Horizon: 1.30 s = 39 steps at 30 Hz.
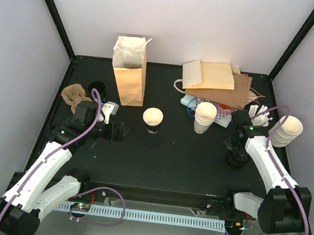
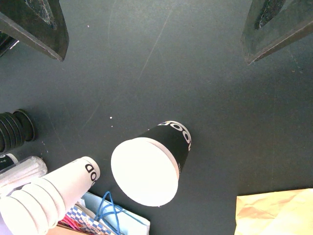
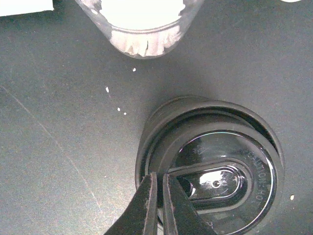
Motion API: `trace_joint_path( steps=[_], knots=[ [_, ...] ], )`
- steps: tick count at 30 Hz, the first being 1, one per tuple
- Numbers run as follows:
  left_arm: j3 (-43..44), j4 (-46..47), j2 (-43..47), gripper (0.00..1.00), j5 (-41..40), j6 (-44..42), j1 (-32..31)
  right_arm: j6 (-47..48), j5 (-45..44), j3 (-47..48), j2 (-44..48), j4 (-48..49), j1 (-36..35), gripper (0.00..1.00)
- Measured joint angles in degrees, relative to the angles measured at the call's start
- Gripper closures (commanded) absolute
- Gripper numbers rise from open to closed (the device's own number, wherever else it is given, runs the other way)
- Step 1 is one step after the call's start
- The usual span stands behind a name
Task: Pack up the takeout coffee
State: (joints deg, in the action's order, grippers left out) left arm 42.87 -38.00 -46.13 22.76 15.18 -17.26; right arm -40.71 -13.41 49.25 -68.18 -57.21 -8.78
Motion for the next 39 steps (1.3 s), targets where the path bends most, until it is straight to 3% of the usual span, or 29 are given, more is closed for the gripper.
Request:
trace_joint_path(
  steps=[5, 10, 39],
  knots=[
    [0.00, 0.00, 0.00, 0.01, 0.00, -0.02, 0.00, -1.31, 0.55, -0.70, 0.35, 0.55, 0.00, 0.94],
    [0.00, 0.00, 0.02, 0.01, 0.00, -0.02, 0.00, -1.84, 1.57, -5.73, 4.70, 3.76, 0.22, 0.99],
    [-0.07, 0.31, 0.07, 0.01, 0.04, -0.02, 0.00, -1.97, -2.84, 0.22, -0.20, -0.44, -2.47, 0.98]
  ],
)
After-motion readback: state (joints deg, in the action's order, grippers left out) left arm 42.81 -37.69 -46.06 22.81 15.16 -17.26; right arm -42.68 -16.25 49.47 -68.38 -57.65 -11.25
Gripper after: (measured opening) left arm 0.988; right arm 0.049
